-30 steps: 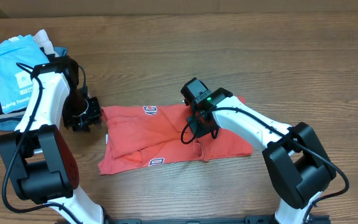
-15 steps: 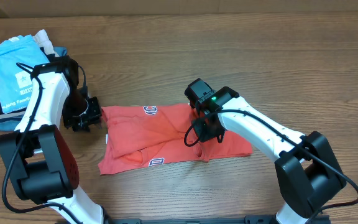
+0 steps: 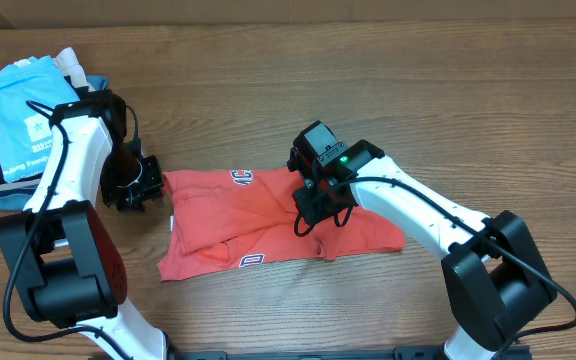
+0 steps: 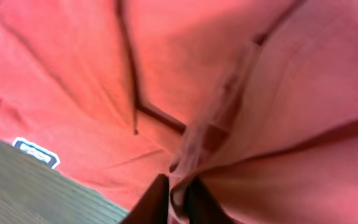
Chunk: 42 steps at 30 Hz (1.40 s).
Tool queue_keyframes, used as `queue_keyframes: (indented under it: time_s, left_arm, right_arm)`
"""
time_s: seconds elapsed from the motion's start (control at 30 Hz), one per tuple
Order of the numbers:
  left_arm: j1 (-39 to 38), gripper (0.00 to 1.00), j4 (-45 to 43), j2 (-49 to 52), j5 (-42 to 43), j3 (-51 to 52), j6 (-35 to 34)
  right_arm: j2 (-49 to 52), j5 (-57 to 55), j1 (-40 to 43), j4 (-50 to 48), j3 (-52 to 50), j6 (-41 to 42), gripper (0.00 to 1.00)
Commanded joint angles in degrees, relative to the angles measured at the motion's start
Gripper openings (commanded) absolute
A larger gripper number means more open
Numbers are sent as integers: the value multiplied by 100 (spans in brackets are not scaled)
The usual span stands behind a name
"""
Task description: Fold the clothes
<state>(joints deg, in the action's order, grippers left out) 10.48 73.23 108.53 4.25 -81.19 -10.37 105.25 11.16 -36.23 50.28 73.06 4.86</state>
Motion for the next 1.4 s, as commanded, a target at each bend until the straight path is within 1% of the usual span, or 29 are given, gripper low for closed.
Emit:
queue_keyframes:
  time_s: [0.0, 0.13, 0.17, 0.2, 0.23, 0.43, 0.5, 0.63, 0.73, 0.77, 0.8, 0.97, 1.07, 1.1, 1.23, 1.37]
  left_arm:
    - [-2, 37, 4, -131, 24, -46, -37]
    - [-2, 37, 20, -131, 24, -46, -37]
    - [-2, 39, 31, -131, 26, -46, -37]
    - [-2, 42, 46, -131, 26, -46, -37]
    - [-2, 44, 59, -131, 28, -46, -37]
    - [-2, 49, 166, -131, 144, -46, -35]
    - [-2, 52, 177, -131, 199, -46, -35]
    - [-2, 53, 188, -131, 203, -46, -35]
    - [-2, 54, 168, -129, 199, -42, -33]
    - [-2, 54, 142, -129, 188, -28, -24]
    - [-2, 54, 118, -129, 175, -15, -13]
    - [-57, 54, -251, -129, 162, 251, 157]
    - [-203, 53, -448, -129, 173, 518, 267]
    - [-258, 53, -505, -129, 173, 577, 267]
    - [-470, 53, -605, -129, 173, 756, 267]
    - [-656, 53, -575, -129, 188, 798, 271]
  right_arm:
    - [-127, 243, -57, -90, -42, -81, 16]
    - [-127, 173, -50, -55, -42, -79, 17]
    - [-127, 111, -46, -48, -42, -81, 18]
    - [-127, 22, -46, -55, -42, -76, 21]
    - [-127, -59, -46, -70, -42, -74, 22]
    - [-127, -437, -46, -164, -42, -59, 40]
    - [-125, -450, -46, -162, -42, -57, 42]
    - [-125, -470, -46, -164, -42, -57, 47]
    - [-125, -470, -39, -162, -42, -57, 56]
    - [-127, -470, -39, -162, -42, -57, 60]
    - [-127, -470, -39, -162, -42, -57, 62]
    - [-133, -549, -39, -142, 17, 79, 64]
    - [-197, -870, 0, 57, 376, 570, 74]
    - [-249, -859, 24, 131, 520, 592, 77]
    - [-531, -857, 79, 538, 1154, 608, 81]
    - [-817, -859, 197, 855, 1504, 608, 84]
